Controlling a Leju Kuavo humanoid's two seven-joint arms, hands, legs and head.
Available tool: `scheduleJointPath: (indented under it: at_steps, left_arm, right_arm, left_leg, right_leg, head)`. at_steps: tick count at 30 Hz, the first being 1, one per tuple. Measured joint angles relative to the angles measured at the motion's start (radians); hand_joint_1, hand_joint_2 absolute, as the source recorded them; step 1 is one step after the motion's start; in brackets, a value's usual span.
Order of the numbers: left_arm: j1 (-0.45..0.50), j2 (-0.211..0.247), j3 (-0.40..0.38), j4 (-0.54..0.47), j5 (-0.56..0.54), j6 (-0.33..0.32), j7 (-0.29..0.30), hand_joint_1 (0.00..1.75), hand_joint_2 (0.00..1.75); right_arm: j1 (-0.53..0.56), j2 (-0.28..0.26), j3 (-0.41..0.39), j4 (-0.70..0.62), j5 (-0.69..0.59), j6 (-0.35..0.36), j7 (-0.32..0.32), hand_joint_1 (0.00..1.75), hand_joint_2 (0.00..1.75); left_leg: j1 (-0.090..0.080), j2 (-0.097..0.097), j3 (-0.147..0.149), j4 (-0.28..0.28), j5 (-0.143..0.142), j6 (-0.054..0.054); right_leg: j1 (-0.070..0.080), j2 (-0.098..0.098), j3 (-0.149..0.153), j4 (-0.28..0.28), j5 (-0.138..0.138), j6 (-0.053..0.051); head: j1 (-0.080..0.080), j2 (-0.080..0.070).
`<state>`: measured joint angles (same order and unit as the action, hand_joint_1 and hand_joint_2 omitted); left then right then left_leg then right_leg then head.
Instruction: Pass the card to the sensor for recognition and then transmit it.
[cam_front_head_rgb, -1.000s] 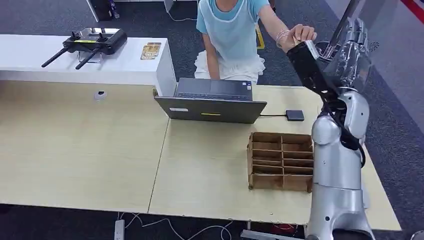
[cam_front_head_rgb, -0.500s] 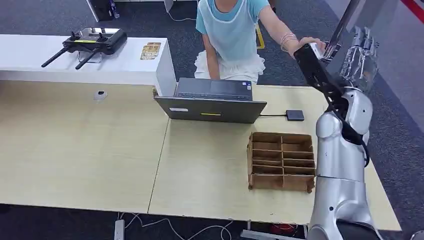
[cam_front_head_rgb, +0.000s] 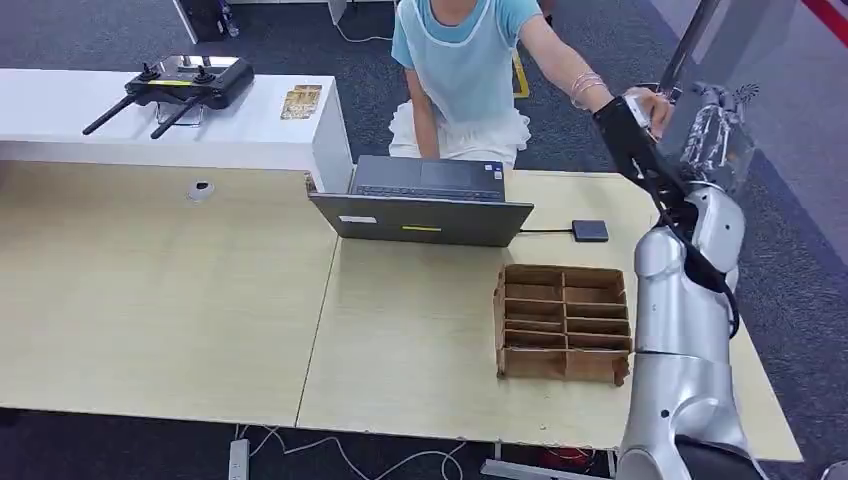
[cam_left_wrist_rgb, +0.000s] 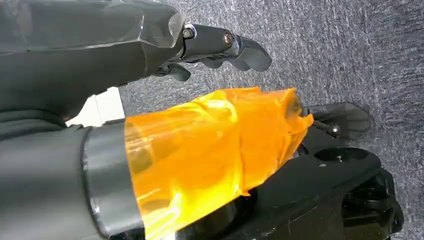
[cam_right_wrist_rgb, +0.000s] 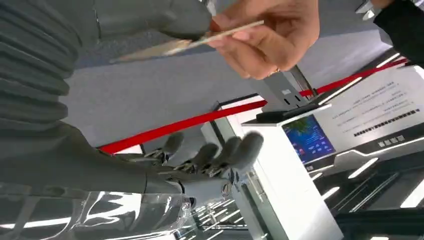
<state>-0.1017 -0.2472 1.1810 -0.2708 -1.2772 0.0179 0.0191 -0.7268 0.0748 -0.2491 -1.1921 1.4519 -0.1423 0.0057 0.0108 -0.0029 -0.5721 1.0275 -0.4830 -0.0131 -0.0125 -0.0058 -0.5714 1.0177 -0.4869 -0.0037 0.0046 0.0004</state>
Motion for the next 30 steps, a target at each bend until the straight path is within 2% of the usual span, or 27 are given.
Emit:
scheduleJointPath:
  at_steps: [24,30]
  left_arm:
    - [0.0,0.0,0.0,0.0,-0.002,0.003,0.001,0.0,0.0]
    - [0.0,0.0,0.0,0.0,-0.002,0.003,0.003,0.0,0.0]
  right_arm:
    - [-0.002,-0.006,-0.065,0.016,0.016,-0.001,-0.022,1.75,1.75]
    - [-0.002,-0.006,-0.094,-0.006,-0.033,-0.003,-0.035,1.75,1.75]
  left_leg:
    - [0.0,0.0,0.0,0.0,0.0,0.0]
    - [0.0,0.0,0.0,0.0,0.0,0.0]
  right_leg:
    - [0.0,0.0,0.0,0.0,0.0,0.0]
    - [0.0,0.0,0.0,0.0,0.0,0.0]
  head:
    - [0.0,0.0]
    - [0.0,0.0]
